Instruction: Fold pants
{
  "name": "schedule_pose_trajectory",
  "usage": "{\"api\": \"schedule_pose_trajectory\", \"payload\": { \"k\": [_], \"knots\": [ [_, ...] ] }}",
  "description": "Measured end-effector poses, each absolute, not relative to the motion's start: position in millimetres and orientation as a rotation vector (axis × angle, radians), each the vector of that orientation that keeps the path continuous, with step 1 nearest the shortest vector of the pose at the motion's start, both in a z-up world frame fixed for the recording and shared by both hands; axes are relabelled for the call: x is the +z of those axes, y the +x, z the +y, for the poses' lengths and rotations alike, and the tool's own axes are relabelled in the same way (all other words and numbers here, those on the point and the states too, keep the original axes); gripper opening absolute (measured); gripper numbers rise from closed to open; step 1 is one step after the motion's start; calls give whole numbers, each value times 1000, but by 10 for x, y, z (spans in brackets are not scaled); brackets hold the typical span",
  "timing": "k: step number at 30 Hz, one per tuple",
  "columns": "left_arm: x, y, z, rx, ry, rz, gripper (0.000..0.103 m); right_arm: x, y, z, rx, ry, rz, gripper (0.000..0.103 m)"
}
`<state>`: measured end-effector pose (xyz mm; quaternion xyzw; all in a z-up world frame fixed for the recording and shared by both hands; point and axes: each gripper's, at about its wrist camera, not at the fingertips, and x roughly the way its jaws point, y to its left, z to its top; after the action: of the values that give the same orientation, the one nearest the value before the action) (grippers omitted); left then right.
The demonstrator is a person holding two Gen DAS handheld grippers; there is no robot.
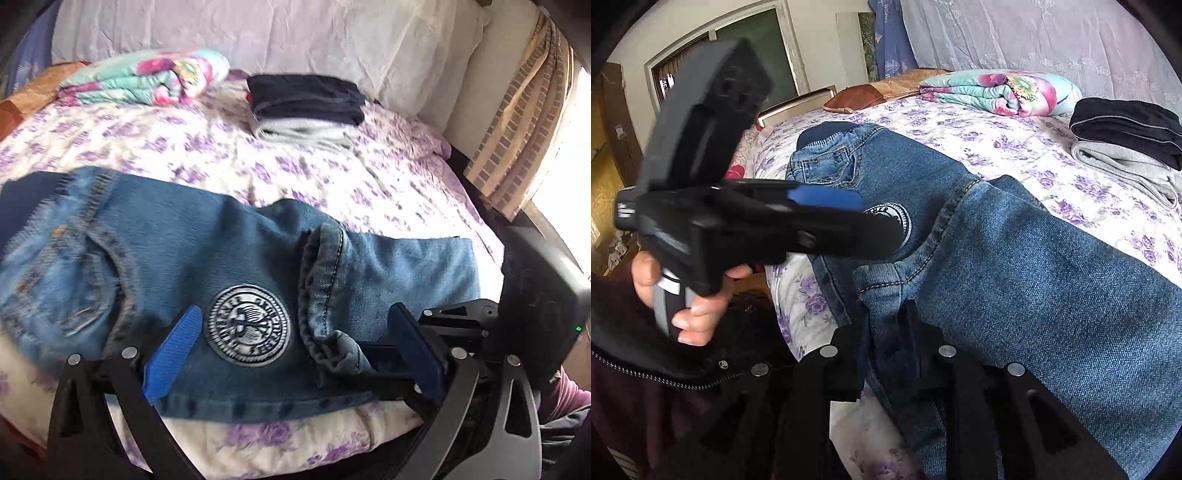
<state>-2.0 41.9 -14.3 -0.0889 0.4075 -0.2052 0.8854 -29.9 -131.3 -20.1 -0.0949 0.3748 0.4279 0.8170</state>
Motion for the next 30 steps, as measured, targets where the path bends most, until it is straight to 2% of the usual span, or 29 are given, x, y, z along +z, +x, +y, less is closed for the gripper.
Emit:
{"api": "schedule_pose_trajectory", "payload": {
  "k": [1, 2, 4, 7, 8, 10, 11, 13, 14, 16, 22, 23, 26, 28, 30],
  "knots": [
    [-265, 94, 381, -396, -174, 896, 98, -208, -329, -1356, 904, -203, 785, 27],
    [-310, 104, 332, -386, -147, 888, 98, -187, -388, -1411, 890, -210, 774, 41],
    [-315, 54, 200, -358, -47, 868, 99, -116, -524, -1550, 846, -234, 769, 48],
    [-328, 38, 184, -357, -34, 867, 99, 177, -673, -1974, 805, -129, 736, 44],
    [-333, 33, 175, -353, -31, 866, 99, 299, -641, -2168, 769, -47, 710, 36],
    [-345, 3, 124, -332, -4, 858, 99, 410, -435, -2491, 632, 82, 697, 27],
    [-353, -2, 103, -322, 8, 853, 99, 356, -290, -2592, 533, 98, 728, 24],
    [-341, -14, 94, -311, 17, 845, 99, -26, 81, -2661, 406, 95, 872, 8],
    [-341, -8, 85, -307, 18, 843, 99, -232, 199, -2683, 402, 118, 910, 6],
    [-340, 9, 82, -296, 17, 844, 99, -255, 175, -2672, 405, 118, 846, 5],
    [-184, -86, 151, -319, -41, 859, 98, 226, -201, -2464, 460, 73, 744, 15],
    [-158, -103, 125, -326, -32, 854, 98, 296, -228, -2383, 502, 64, 734, 21],
    [-197, -94, 0, -319, 40, 865, 98, 440, -95, -2007, 617, 19, 730, 23],
    [-276, -61, -14, -302, 50, 873, 99, 388, 139, -1735, 651, -11, 777, 23],
    [-300, -42, 29, -292, 38, 855, 99, 20, 467, -1502, 625, -51, 959, 26]
  ]
}}
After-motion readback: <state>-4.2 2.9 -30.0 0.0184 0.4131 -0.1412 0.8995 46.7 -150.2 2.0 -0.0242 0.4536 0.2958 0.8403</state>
